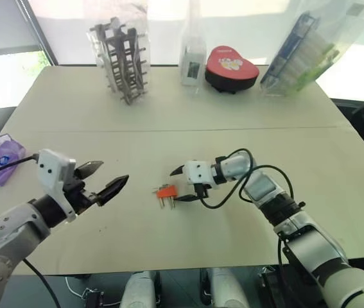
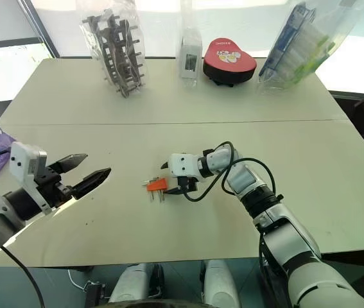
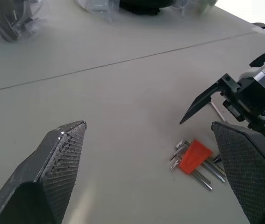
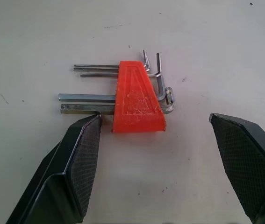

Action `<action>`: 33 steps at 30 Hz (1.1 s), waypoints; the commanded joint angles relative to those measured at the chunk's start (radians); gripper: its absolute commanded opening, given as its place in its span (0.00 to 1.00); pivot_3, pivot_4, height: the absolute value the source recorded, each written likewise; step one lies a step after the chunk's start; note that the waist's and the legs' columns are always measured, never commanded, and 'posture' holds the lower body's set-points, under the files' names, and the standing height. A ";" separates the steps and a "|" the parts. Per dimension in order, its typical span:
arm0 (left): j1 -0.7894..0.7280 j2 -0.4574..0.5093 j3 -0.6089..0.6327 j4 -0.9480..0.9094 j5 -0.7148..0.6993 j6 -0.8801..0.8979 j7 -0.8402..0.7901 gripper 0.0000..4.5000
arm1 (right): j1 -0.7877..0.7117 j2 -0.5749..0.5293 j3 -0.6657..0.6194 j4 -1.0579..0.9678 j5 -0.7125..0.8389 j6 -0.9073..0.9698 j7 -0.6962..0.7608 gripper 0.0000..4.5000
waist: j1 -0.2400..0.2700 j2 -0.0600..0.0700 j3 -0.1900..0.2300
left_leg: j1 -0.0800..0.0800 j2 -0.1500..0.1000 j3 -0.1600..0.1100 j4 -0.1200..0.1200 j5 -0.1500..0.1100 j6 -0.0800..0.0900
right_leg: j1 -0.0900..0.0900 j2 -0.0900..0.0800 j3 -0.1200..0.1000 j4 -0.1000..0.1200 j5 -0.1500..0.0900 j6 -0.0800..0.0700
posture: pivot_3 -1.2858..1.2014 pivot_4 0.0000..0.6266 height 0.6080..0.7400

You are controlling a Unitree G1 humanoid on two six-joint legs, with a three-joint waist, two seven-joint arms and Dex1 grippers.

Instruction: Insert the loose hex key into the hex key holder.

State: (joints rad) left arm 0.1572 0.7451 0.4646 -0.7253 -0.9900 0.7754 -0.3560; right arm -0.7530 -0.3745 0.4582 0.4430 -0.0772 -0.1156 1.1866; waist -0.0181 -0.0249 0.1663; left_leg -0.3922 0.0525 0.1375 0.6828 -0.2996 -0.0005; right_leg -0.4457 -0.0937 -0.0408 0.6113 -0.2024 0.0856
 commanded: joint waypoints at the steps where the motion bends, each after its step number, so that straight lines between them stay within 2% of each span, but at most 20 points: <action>1: -0.001 0.000 0.029 -0.048 -0.002 -0.022 0.013 1.00 | -0.011 0.008 0.019 0.036 -0.019 -0.013 0.027 0.85 | 0.000 0.000 0.000 | 0.000 0.000 0.000 0.000 0.000 0.000 | 0.000 0.000 0.000 0.000 0.000 0.000 | 0.52 0.24 1.00; 3: -0.002 -0.001 0.029 -0.057 -0.006 -0.020 0.024 1.00 | -0.015 0.015 0.018 0.049 -0.015 -0.012 0.036 0.85 | 0.000 0.000 0.000 | 0.000 0.000 0.000 0.000 0.000 0.000 | 0.000 0.000 0.000 0.000 0.000 0.000 | 0.52 0.24 1.00; 6: -0.001 -0.004 0.025 -0.068 -0.014 -0.016 0.041 1.00 | -0.023 0.025 0.019 0.069 -0.016 -0.021 0.041 0.66 | -0.001 0.000 0.000 | 0.000 0.000 0.000 0.000 0.000 0.000 | 0.000 0.000 0.000 0.000 0.000 0.000 | 0.52 0.24 1.00; 10: -0.010 -0.006 0.010 -0.076 -0.019 -0.011 0.060 1.00 | -0.023 0.031 0.012 0.078 -0.015 -0.027 0.050 0.22 | -0.002 0.000 0.000 | 0.001 0.000 -0.001 0.000 0.000 0.000 | 0.001 0.000 0.000 0.000 0.000 0.000 | 0.52 0.24 1.00; 16: -0.051 0.000 -0.023 -0.058 -0.019 -0.006 0.068 1.00 | -0.008 0.020 0.005 0.040 -0.031 -0.035 0.023 0.22 | -0.002 0.000 0.000 | 0.001 0.000 -0.001 0.000 0.001 -0.001 | 0.001 0.000 -0.001 0.001 0.000 0.000 | 0.52 0.24 1.00; 22: -0.121 0.007 -0.053 -0.029 -0.030 0.007 0.068 1.00 | 0.027 0.002 -0.056 -0.102 0.004 -0.052 -0.045 0.22 | 0.000 0.000 0.000 | 0.001 0.000 -0.001 0.000 0.001 -0.001 | 0.001 0.000 -0.001 0.001 0.000 0.000 | 0.52 0.24 1.00; 26: -0.192 -0.027 -0.092 0.027 -0.058 0.006 0.076 1.00 | 0.042 -0.024 -0.112 -0.207 0.007 -0.145 -0.122 0.22 | 0.002 0.001 0.001 | 0.000 0.000 -0.001 0.000 0.001 -0.001 | 0.001 0.000 -0.001 0.001 0.000 0.000 | 0.52 0.24 1.00; 33: -0.331 -0.038 -0.192 0.141 -0.010 0.000 0.011 1.00 | 0.006 -0.107 -0.158 -0.237 -0.062 -0.356 -0.232 0.22 | 0.004 0.001 0.001 | 0.000 -0.001 0.000 0.000 0.001 -0.001 | 0.002 0.000 -0.001 0.000 0.000 0.000 | 0.52 0.24 1.00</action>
State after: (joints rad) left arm -0.1478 0.7064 0.2807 -0.5889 -1.0111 0.7848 -0.3249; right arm -0.7110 -0.4735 0.3364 0.2397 -0.1251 -0.4120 0.9945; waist -0.0143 -0.0234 0.1672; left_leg -0.3918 0.0520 0.1372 0.6828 -0.2986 -0.0019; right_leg -0.4442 -0.0937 -0.0422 0.6114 -0.2023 0.0858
